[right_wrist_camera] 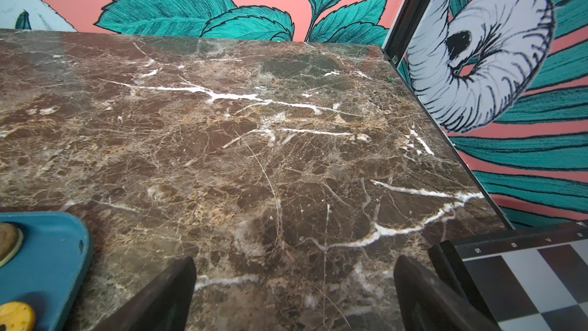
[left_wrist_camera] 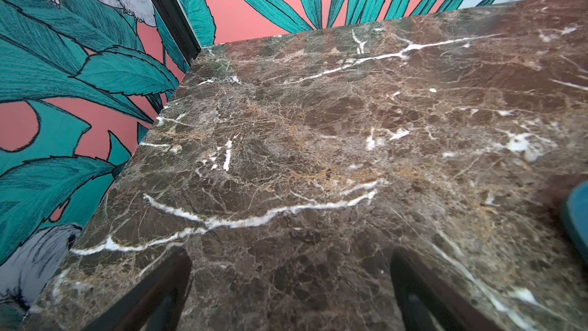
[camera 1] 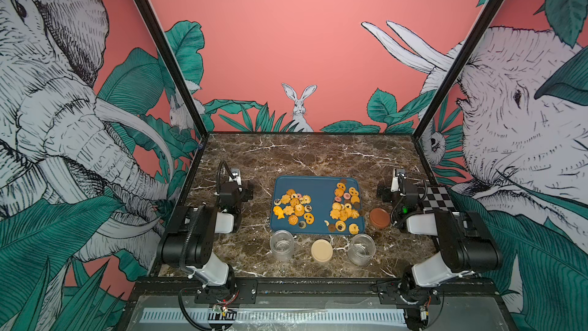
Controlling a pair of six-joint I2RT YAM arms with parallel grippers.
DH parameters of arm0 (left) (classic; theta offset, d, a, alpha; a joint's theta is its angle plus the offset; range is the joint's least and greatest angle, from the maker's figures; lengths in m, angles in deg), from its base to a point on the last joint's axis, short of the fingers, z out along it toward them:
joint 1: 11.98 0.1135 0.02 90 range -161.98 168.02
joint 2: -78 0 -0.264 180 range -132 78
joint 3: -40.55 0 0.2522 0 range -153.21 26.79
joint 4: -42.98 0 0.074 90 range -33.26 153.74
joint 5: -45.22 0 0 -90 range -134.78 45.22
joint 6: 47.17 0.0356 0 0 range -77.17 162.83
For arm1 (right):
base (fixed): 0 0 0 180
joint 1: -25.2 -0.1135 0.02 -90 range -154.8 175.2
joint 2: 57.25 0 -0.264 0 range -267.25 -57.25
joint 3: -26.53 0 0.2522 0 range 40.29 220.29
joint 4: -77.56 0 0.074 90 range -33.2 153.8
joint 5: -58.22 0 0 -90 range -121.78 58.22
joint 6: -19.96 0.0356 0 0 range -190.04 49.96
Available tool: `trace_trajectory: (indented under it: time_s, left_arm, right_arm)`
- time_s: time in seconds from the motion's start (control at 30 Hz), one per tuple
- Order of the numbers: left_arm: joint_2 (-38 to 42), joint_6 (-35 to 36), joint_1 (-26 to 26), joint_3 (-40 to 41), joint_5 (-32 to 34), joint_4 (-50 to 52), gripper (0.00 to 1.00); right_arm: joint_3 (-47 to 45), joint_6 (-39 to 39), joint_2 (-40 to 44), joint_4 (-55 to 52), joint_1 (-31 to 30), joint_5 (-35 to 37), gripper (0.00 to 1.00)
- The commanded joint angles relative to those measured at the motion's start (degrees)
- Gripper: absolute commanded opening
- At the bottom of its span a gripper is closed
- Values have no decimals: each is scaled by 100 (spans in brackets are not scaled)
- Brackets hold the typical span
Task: Pour the cookies out of the jar
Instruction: Reset both arms
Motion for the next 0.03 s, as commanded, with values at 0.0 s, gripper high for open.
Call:
trace_trajectory:
  time_s: [0.0]
  left_arm:
    - [115, 10, 19, -84, -21, -26, 100]
  right_arm:
    - [13, -45, -51, 291, -44, 98, 99]
